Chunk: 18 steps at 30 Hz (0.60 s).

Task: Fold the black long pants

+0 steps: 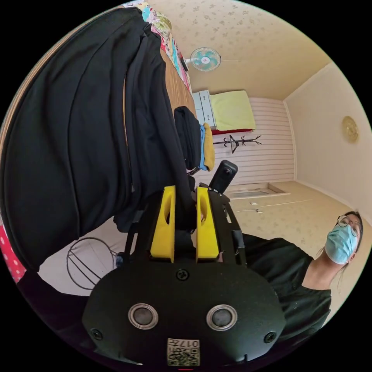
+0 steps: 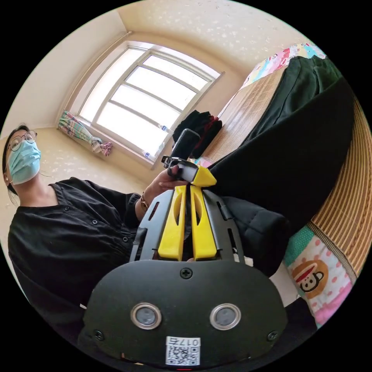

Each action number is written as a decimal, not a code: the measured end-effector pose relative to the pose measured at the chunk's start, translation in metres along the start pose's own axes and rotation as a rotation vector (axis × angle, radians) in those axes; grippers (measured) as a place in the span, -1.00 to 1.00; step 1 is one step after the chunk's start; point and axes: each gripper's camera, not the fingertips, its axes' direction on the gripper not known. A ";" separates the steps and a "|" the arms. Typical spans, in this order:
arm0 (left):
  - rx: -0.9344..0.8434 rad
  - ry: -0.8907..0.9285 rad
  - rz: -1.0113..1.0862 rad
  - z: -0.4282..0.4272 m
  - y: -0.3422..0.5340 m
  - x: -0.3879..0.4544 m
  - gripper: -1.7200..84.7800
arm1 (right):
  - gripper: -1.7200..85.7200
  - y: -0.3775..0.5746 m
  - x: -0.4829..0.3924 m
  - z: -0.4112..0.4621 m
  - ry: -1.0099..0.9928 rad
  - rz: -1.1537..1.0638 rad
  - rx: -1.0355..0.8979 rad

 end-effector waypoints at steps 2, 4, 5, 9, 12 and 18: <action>0.009 -0.051 0.008 -0.004 0.005 -0.006 -0.94 | -0.87 -0.003 0.008 -0.014 -0.028 0.005 -0.037; 0.027 -0.007 -0.007 -0.007 0.008 -0.014 -0.95 | -0.83 -0.008 0.022 -0.046 0.031 0.076 0.037; 0.030 0.024 -0.013 -0.006 0.009 -0.019 -0.96 | -0.80 -0.014 0.034 -0.073 0.089 0.129 0.106; 0.004 0.054 0.016 0.003 0.008 -0.023 -0.96 | -0.73 -0.049 0.092 -0.168 0.404 0.331 0.427; -0.011 0.076 0.018 0.009 0.007 -0.027 -0.97 | -0.72 -0.081 0.144 -0.215 0.444 0.438 0.626; 0.024 0.139 -0.011 0.004 0.015 -0.045 -0.97 | -0.70 -0.154 0.237 -0.233 0.479 0.693 0.656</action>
